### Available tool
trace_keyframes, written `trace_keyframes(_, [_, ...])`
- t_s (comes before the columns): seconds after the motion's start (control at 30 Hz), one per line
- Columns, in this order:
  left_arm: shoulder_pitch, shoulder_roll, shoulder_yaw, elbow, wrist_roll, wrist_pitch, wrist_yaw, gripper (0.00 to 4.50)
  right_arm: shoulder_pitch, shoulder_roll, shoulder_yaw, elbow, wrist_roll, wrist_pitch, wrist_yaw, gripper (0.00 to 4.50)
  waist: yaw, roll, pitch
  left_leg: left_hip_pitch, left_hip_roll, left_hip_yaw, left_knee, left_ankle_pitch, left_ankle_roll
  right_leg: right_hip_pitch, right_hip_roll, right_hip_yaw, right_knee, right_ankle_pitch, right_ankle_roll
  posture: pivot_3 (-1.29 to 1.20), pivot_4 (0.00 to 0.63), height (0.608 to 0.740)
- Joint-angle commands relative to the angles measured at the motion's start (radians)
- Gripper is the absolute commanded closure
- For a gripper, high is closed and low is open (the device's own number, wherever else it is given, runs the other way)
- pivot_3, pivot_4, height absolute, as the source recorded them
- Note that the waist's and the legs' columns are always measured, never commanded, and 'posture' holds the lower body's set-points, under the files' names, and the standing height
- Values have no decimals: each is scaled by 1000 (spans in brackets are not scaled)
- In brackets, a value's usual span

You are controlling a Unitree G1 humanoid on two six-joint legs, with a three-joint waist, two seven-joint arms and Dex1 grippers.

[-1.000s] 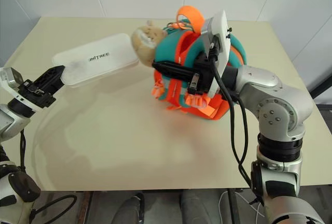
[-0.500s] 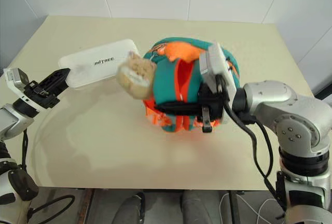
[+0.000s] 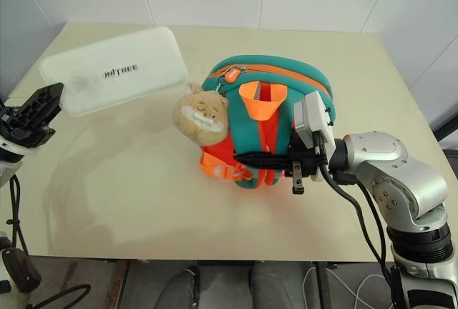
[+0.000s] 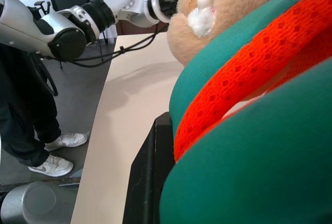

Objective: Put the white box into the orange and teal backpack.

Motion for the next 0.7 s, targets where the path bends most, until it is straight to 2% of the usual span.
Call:
trace_keyframes(0.03, [-7,42,-16,-56,36,-93,-80,3293,7,-7,-43,-8,10,-31,7,4500,1,0,0,0,0,0,0,0,0,0,0,0,0,0,0,0,150,740])
trace_keyframes(0.7, [-211,97,-293,-133,180,-206,-271,3308,2,3,-29,23,-13,-62,-7,4500,21,0,0,0,0,0,6,-1,2,2,0,-1,2,0,0,0,150,740])
